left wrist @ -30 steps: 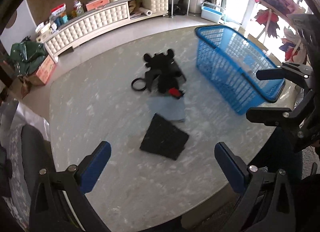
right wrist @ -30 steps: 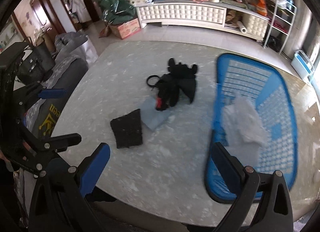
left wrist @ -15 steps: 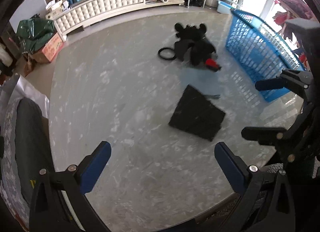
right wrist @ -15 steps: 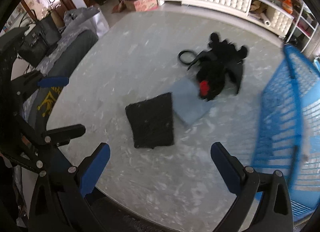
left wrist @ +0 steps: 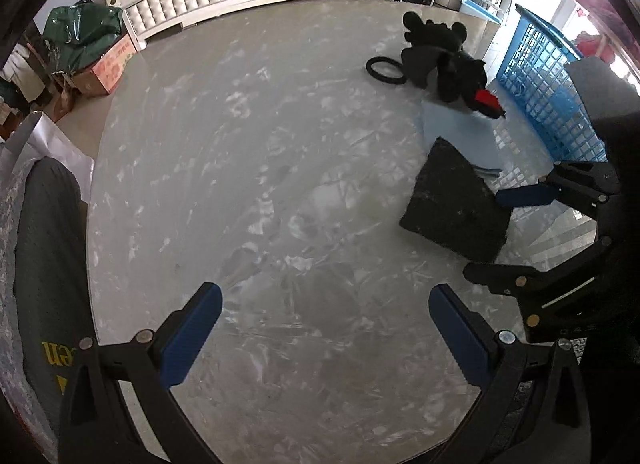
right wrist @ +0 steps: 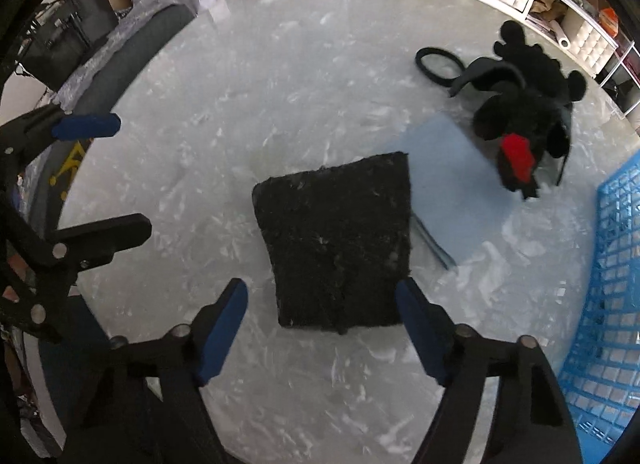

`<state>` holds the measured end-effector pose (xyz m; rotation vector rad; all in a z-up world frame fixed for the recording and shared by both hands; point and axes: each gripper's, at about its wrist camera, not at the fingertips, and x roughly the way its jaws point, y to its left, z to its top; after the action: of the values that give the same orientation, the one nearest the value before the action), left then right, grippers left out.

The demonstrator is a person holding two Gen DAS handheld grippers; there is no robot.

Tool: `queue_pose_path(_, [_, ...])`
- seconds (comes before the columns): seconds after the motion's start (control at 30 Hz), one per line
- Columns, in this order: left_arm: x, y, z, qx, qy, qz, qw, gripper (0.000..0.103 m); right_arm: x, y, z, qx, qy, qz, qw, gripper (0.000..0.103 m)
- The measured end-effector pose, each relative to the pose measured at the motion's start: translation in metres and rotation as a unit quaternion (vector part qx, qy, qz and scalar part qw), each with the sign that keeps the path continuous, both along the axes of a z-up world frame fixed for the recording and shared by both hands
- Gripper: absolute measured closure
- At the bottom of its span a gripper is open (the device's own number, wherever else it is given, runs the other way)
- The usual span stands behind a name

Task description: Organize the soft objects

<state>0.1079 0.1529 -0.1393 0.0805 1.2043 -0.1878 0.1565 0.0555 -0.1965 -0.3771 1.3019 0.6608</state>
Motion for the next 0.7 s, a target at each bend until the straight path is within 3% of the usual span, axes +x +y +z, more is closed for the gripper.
queue_pose_path(0.07, [0.000,0.002,-0.004,-0.002,0.002,-0.001,1.0000,0.000,-0.004,0.006,0.000,-0.012,-0.019,0.009,1.000,0.030])
queue_pose_path(0.2, [0.001,0.004,-0.008,-0.006,0.003,-0.003,1.0000,0.000,-0.011,0.014,-0.001,-0.039,-0.047,0.020,0.998,0.045])
queue_pose_path(0.3, [0.001,0.003,-0.010,-0.009,0.001,-0.005,0.9999,0.000,-0.017,0.016,-0.002,-0.046,-0.063,0.026,0.997,0.050])
queue_pose_path(0.37, [0.000,0.002,-0.009,-0.012,-0.001,-0.007,0.9999,0.000,-0.019,0.019,-0.001,-0.046,-0.065,0.022,0.997,0.060])
queue_pose_path(0.43, [0.000,0.002,-0.008,-0.013,-0.003,-0.009,0.9999,0.000,-0.019,0.016,0.001,-0.055,-0.072,0.016,0.996,0.084])
queue_pose_path(0.6, [0.001,-0.002,0.002,-0.015,-0.013,-0.011,0.9997,0.000,-0.022,0.003,0.005,-0.030,-0.041,0.006,0.999,0.090])
queue_pose_path(0.7, [0.002,-0.006,0.008,-0.017,-0.019,-0.015,0.9996,0.000,-0.026,-0.001,0.012,-0.029,-0.047,0.006,0.998,0.091])
